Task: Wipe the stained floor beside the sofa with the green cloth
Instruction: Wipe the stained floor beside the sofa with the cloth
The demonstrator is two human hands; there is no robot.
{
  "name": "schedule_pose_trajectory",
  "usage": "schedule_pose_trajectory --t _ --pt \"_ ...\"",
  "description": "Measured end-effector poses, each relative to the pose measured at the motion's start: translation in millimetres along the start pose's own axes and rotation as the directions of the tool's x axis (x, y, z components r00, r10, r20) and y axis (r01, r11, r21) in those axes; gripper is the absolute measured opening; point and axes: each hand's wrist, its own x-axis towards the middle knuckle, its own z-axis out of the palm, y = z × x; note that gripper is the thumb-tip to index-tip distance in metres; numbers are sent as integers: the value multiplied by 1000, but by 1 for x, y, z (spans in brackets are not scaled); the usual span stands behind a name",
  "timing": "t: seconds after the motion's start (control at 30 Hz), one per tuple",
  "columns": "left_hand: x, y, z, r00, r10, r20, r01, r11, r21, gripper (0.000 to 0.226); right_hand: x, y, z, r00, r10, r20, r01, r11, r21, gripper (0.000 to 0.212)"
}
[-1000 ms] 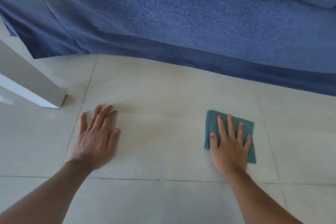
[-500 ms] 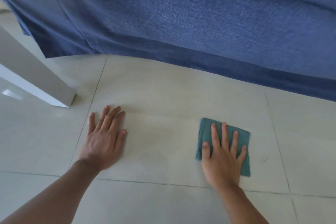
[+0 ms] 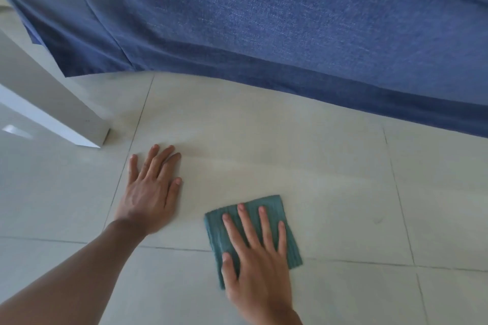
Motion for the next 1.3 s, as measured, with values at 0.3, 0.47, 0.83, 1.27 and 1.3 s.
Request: schedule_pose_trajectory --t 0.3,0.47,0.83,1.27,1.3 --pt "-3 2 3 1000 7 -2 -7 1000 12 56 97 112 -61 583 812 -18 -805 581 124 66" --pt "-2 -1 4 1000 10 -1 -10 999 32 55 128 -10 -25 952 307 -2 -307 951 32 67" --pt "4 7 0 998 45 -45 -42 997 64 58 128 40 -66 993 109 -53 -96 974 207 48" --pt "72 76 -46 962 140 -235 -203 941 -271 9 158 40 -126 940 33 -340 131 884 448 10" --pt "76 78 -52 938 152 -311 -245 925 -290 9 158 38 -135 911 4 -411 199 871 449 11"
